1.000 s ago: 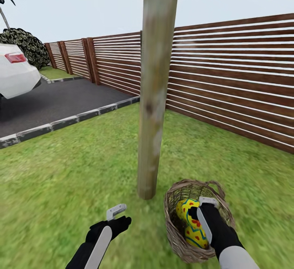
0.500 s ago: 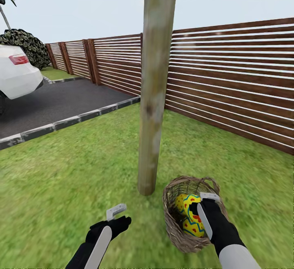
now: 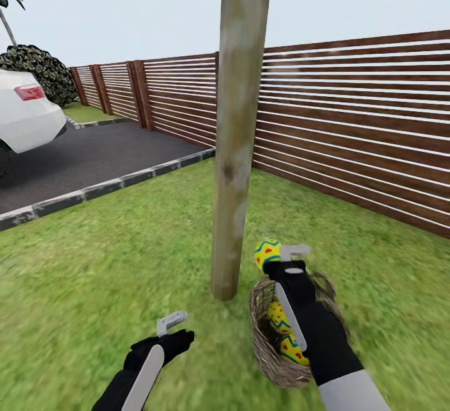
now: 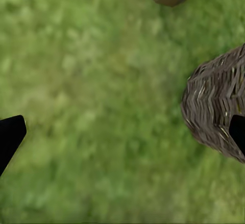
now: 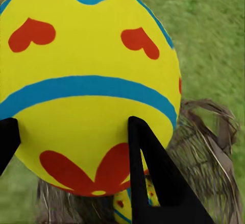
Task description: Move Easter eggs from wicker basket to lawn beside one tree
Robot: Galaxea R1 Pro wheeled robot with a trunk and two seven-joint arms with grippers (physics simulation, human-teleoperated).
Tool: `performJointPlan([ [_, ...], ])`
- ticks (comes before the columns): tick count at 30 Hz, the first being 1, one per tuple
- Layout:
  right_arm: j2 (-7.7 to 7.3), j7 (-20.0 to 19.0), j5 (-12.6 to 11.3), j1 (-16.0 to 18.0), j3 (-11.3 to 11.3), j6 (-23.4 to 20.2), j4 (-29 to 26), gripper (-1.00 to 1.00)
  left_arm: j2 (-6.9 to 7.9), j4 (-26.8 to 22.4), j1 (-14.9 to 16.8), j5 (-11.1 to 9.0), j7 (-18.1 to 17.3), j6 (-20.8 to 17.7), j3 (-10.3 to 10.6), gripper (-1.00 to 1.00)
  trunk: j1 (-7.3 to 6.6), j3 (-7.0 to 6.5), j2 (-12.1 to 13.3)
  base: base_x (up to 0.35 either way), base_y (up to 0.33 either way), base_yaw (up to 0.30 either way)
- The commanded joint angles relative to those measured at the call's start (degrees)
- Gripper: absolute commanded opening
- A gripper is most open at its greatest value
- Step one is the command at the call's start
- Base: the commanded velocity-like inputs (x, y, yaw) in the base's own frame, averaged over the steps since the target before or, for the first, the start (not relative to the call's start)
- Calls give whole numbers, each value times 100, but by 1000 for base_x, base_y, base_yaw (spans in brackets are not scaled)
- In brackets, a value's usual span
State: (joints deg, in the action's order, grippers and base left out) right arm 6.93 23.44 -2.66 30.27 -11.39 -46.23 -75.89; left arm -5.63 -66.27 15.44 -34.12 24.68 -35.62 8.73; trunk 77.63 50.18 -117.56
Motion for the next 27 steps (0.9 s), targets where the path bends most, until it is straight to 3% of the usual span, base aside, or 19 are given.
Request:
performJointPlan([
  [1,139,45,-14,5,-249,-75,-56,-100,56,-13,2,-66,51,-3,3,100,-1,5,-2,0,0,0],
  [4,294,49,-31,5,-1326,-98,147,-100,141,-17,2,-68,46,-5,-49,100,-1,5,-2,-94,127,0],
  [7,307,45,-61,-1,-1787,-20,638,-100,156,-17,2,-68,39,13,-104,100,-1,5,-2,-49,282,0],
  [16,307,38,-68,-4,-1884,506,1485,-100,240,-19,1,-68,45,44,-131,100,-1,5,-2,2,323,0],
  [20,307,38,-68,-4,-1873,1186,2178,-100,301,-26,2,-68,28,607,-201,100,-1,5,-2,171,295,0],
  [25,307,43,-68,-4,-1867,2209,3059,-100,316,-23,2,-73,-5,779,-231,100,-1,5,-2,245,260,0],
  [27,307,46,-68,-5,-1858,2500,3300,-100,391,-13,2,-76,-392,783,-244,100,-1,5,-2,253,256,0],
])
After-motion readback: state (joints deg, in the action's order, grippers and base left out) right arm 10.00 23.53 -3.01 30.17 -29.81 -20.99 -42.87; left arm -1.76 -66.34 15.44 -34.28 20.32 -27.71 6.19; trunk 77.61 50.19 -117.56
